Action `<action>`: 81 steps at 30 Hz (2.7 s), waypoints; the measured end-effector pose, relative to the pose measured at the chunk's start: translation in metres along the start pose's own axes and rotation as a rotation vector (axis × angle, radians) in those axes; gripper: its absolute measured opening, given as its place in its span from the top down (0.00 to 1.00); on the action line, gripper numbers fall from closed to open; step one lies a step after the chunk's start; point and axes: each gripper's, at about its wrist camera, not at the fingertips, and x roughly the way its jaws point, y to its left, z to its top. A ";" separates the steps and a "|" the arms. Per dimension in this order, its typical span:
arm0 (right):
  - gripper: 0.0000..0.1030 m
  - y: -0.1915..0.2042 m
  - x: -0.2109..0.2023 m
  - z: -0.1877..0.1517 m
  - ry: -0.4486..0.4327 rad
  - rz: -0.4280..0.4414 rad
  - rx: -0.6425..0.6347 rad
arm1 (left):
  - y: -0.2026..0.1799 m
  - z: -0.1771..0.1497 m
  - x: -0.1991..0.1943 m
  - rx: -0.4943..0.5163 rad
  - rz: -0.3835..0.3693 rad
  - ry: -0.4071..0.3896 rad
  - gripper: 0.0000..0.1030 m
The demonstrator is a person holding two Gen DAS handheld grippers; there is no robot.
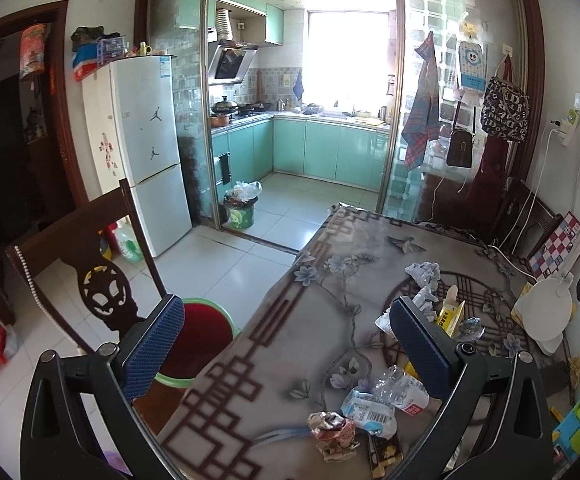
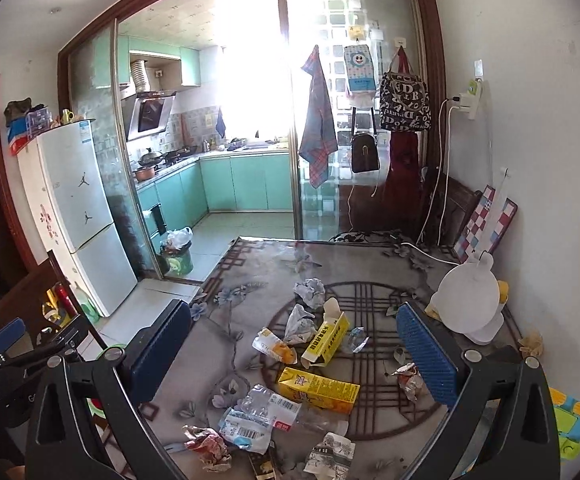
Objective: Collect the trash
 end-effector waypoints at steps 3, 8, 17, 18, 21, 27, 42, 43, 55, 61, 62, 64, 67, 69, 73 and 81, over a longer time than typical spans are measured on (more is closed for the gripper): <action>0.00 0.004 0.003 -0.002 0.011 0.016 0.000 | 0.002 -0.001 0.001 0.000 0.013 -0.001 0.00; 0.00 0.012 0.005 -0.005 0.014 0.038 -0.012 | 0.003 -0.002 -0.001 0.001 0.030 -0.012 0.00; 0.00 0.016 0.007 -0.008 0.017 0.045 -0.026 | 0.002 -0.004 0.002 0.006 0.047 -0.015 0.00; 0.00 0.016 0.007 -0.008 0.017 0.045 -0.027 | 0.002 -0.004 0.002 0.006 0.046 -0.015 0.00; 0.00 0.015 0.009 -0.008 0.025 0.050 -0.027 | 0.000 -0.005 0.002 0.016 0.048 -0.018 0.00; 0.00 0.012 0.012 -0.011 0.030 0.049 -0.016 | -0.004 -0.004 0.005 0.029 0.051 -0.016 0.00; 0.00 0.002 0.028 -0.008 0.055 0.039 -0.003 | -0.012 -0.001 0.011 0.041 0.059 -0.015 0.00; 0.00 0.001 0.030 -0.009 0.058 0.037 0.000 | -0.012 0.000 0.013 0.042 0.060 -0.013 0.00; 0.00 -0.026 0.066 -0.010 0.125 0.012 0.026 | -0.018 -0.008 0.040 0.059 0.083 0.051 0.00; 0.00 -0.042 0.124 -0.027 0.251 0.171 -0.004 | -0.013 -0.039 0.076 0.104 -0.008 0.183 0.00; 0.00 -0.043 0.142 -0.036 0.308 0.201 -0.008 | -0.013 -0.048 0.081 0.125 -0.013 0.214 0.00; 0.00 -0.038 0.173 -0.057 0.414 0.260 -0.048 | -0.014 -0.069 0.090 0.167 -0.030 0.280 0.00; 0.01 -0.020 0.214 -0.094 0.560 0.372 -0.189 | -0.014 -0.099 0.094 0.213 -0.056 0.351 0.00; 0.01 -0.008 0.233 -0.119 0.619 0.407 -0.315 | -0.013 -0.115 0.098 0.232 -0.078 0.397 0.00; 0.06 -0.001 0.262 -0.160 0.723 0.441 -0.521 | -0.013 -0.138 0.107 0.240 -0.135 0.484 0.00; 0.18 0.011 0.275 -0.180 0.753 0.457 -0.711 | -0.033 -0.165 0.144 0.207 -0.247 0.591 0.00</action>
